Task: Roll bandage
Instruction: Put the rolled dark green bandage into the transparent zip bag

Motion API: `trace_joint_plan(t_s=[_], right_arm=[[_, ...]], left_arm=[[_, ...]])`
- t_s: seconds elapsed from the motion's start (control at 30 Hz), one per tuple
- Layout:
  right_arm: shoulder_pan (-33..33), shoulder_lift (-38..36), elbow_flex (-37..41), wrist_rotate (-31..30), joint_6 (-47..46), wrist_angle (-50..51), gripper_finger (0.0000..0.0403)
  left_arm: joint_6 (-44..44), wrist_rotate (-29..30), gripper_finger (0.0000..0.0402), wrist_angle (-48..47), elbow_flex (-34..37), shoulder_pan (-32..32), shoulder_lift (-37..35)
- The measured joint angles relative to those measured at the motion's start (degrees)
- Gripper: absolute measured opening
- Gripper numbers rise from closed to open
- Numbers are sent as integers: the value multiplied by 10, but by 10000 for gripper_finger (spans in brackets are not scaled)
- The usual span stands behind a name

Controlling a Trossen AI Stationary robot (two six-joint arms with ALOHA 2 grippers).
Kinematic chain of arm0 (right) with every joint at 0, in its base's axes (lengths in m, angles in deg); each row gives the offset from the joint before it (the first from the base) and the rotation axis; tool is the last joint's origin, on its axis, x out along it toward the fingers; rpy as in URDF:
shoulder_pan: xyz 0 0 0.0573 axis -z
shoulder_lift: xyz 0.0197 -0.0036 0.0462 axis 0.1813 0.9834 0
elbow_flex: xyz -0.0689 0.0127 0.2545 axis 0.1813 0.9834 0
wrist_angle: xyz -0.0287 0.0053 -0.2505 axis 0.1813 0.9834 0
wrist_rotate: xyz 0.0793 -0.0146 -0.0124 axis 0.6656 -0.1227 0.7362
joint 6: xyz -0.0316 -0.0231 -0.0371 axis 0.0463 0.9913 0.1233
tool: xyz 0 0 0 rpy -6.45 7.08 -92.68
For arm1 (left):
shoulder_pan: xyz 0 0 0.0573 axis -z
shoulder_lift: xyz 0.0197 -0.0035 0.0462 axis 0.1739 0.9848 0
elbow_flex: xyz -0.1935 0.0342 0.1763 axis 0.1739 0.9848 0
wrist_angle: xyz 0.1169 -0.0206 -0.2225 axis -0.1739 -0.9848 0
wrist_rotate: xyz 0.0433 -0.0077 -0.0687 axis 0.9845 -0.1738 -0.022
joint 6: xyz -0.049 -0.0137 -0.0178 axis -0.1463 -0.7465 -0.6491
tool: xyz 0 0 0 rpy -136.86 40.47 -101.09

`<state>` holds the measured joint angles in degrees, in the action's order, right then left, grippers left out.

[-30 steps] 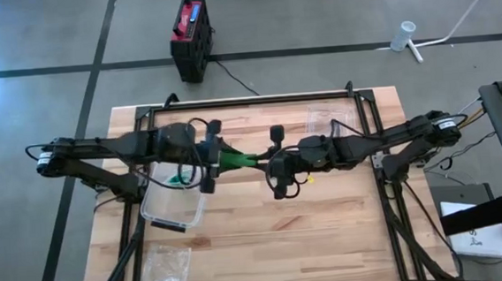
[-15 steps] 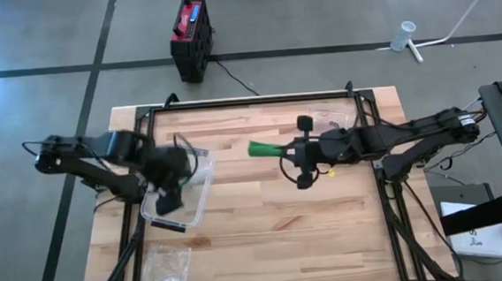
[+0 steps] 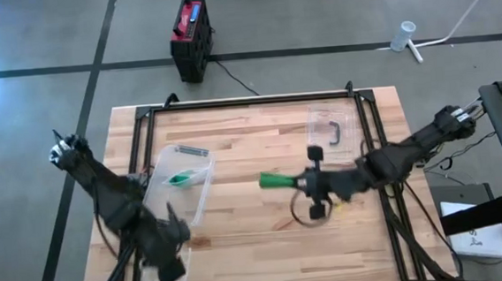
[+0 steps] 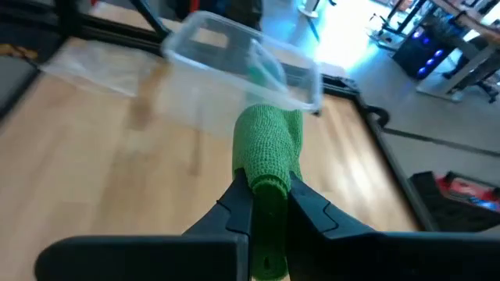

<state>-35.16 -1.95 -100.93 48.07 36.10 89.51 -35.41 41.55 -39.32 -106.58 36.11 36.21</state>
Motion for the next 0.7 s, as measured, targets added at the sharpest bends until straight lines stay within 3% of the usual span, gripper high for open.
trace_joint_plan(t_s=[0.13, 0.27, 0.6, 0.7], right_arm=[[-85, 17, 13, -63, -66, -15, 29], [-153, 61, 16, -114, -90, -75, 29], [-232, 187, -37, -133, -167, -114, 29], [-248, 225, -60, -132, -171, -119, 29]], left_arm=[[-78, 15, 220, 21, -2, 65, 57], [-127, 20, 224, 30, 5, 76, 115], [-146, 25, 273, 117, 7, 66, 250], [-152, 6, 285, 103, 7, 64, 277]])
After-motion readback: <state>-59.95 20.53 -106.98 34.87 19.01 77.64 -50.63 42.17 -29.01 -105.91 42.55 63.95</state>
